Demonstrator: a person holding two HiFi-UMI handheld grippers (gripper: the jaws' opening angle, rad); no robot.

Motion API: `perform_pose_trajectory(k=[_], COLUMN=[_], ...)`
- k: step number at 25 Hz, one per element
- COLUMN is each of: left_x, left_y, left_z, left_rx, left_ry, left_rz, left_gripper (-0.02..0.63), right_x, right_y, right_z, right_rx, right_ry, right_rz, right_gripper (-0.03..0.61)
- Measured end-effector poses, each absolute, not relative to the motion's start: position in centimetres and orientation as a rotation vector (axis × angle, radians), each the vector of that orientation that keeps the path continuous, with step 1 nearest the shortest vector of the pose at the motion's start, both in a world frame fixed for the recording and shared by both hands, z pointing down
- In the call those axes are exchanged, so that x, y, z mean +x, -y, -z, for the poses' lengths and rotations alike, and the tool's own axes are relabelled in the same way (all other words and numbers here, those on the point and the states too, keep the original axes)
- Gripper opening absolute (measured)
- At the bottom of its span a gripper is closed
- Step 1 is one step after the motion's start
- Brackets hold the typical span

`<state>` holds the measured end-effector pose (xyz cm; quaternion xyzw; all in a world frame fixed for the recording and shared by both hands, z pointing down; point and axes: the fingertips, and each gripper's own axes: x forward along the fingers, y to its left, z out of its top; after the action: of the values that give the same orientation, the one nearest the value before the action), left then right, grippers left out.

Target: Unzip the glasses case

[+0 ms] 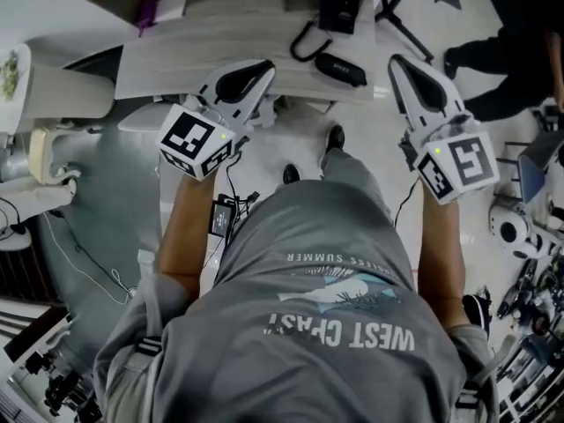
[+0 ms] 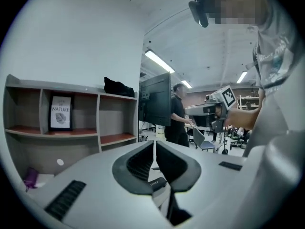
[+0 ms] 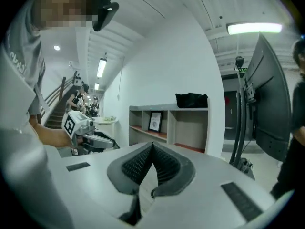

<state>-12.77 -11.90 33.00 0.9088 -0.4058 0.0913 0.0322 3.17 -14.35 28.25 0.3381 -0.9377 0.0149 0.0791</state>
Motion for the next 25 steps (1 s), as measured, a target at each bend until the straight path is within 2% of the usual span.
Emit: perform_pose_trajectory(k=[7,25], left_x=[-13.5,-14.1], left_y=[11.1,10.0], left_z=[-28.5,-27.5], left_rx=[2.874,2.868], left_ry=[1.335,1.365], left_rz=[-0.214,-0.175], left_gripper=[0.014,0.014], right_x=[2.3,1.7], right_y=[9.5,8.7], right_z=[-23.0,-23.4], right_rx=[0.982,0.964], right_ry=[2.848,2.853], right_rz=[0.090,0.049], right_gripper=[0.008,0.008])
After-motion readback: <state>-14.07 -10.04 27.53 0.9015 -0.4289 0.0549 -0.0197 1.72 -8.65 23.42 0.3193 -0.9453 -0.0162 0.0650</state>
